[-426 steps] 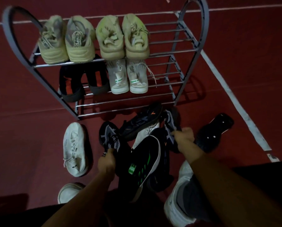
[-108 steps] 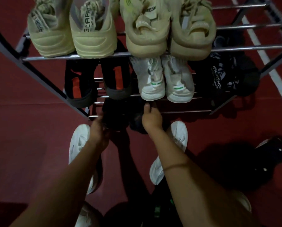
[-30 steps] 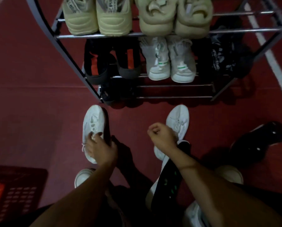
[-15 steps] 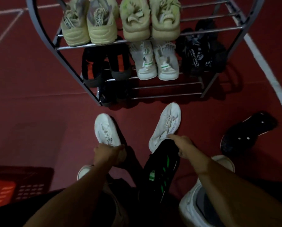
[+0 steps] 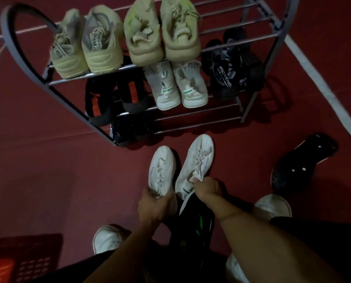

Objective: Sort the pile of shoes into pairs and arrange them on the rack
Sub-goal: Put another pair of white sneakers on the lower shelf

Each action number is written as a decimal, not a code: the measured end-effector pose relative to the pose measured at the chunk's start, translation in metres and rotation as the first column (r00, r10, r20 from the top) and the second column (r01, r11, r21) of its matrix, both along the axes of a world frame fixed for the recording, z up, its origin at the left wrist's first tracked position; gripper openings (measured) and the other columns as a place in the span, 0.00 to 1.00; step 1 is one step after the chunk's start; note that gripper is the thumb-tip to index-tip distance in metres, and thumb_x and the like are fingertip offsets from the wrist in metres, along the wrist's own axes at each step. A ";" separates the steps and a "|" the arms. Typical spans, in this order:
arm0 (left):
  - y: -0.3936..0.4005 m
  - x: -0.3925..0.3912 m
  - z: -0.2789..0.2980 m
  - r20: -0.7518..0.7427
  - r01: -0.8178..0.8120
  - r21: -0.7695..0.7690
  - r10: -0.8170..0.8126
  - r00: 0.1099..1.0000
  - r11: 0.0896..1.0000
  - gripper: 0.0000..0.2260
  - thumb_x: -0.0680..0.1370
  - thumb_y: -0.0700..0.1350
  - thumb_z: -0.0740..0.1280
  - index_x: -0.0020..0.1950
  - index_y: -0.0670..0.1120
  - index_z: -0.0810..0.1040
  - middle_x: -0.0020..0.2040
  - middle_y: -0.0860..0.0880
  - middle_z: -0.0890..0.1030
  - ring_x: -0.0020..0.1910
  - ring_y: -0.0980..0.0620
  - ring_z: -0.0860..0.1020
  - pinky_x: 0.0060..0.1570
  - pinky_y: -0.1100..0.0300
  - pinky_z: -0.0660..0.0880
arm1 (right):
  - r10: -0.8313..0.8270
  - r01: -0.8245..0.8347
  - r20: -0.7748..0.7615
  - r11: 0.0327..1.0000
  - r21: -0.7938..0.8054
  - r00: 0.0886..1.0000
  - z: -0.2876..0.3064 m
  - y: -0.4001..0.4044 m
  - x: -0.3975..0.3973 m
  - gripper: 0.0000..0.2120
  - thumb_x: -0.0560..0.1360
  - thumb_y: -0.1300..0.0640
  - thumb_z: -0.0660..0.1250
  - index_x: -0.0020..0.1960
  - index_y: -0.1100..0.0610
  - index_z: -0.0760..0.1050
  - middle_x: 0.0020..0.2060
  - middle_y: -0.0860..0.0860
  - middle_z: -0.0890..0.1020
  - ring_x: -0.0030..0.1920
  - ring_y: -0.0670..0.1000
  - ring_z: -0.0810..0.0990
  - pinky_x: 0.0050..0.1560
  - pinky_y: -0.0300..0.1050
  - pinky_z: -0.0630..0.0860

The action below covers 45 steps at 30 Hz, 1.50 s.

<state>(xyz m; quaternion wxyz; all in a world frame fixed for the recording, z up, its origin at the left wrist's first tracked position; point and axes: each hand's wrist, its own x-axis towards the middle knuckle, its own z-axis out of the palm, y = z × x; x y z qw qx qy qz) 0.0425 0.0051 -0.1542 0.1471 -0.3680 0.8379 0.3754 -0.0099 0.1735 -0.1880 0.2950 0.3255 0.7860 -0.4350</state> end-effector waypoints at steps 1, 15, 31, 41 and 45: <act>0.000 0.000 0.000 -0.045 -0.010 0.010 0.010 0.999 1.000 0.27 0.63 0.65 0.72 0.50 0.47 0.74 0.47 0.46 0.82 0.51 0.39 0.82 0.51 0.51 0.77 | -0.019 0.020 -0.035 1.000 0.014 0.999 -0.001 0.002 0.002 0.21 0.78 0.44 0.65 0.59 0.59 0.81 0.56 0.58 0.83 0.54 0.59 0.82 0.54 0.49 0.79; 0.052 -0.136 0.032 -0.339 0.018 0.165 0.039 0.940 0.986 0.38 0.60 0.66 0.71 0.64 0.44 0.81 0.58 0.45 0.86 0.57 0.44 0.84 0.57 0.47 0.82 | 0.054 0.025 -0.318 0.970 0.240 0.947 0.026 0.073 -0.031 0.16 0.82 0.48 0.58 0.58 0.59 0.76 0.54 0.61 0.82 0.54 0.64 0.81 0.48 0.49 0.75; 0.062 -0.091 -0.035 -0.354 0.164 -0.300 -0.270 0.896 0.940 0.27 0.76 0.49 0.72 0.70 0.38 0.72 0.72 0.35 0.71 0.68 0.34 0.73 0.65 0.41 0.73 | -0.027 0.072 -0.214 0.976 0.207 0.976 -0.002 0.036 0.001 0.60 0.59 0.38 0.78 0.79 0.58 0.51 0.70 0.54 0.67 0.68 0.58 0.66 0.66 0.53 0.72; 0.075 -0.024 -0.062 -0.050 0.345 -0.247 -0.367 0.929 0.906 0.29 0.75 0.51 0.72 0.74 0.43 0.70 0.72 0.41 0.72 0.72 0.38 0.68 0.71 0.39 0.64 | -0.243 0.286 -0.675 0.957 -0.049 0.697 0.029 0.003 -0.028 0.38 0.55 0.42 0.78 0.63 0.52 0.76 0.51 0.47 0.79 0.52 0.48 0.79 0.52 0.47 0.79; 0.070 -0.053 -0.048 -0.124 0.246 -0.134 -0.263 0.957 0.960 0.25 0.76 0.51 0.70 0.70 0.43 0.71 0.65 0.41 0.74 0.66 0.38 0.72 0.65 0.40 0.70 | -0.023 0.143 -0.655 0.981 0.131 0.755 0.042 0.007 -0.108 0.37 0.59 0.42 0.78 0.63 0.56 0.73 0.54 0.54 0.81 0.55 0.55 0.78 0.54 0.44 0.74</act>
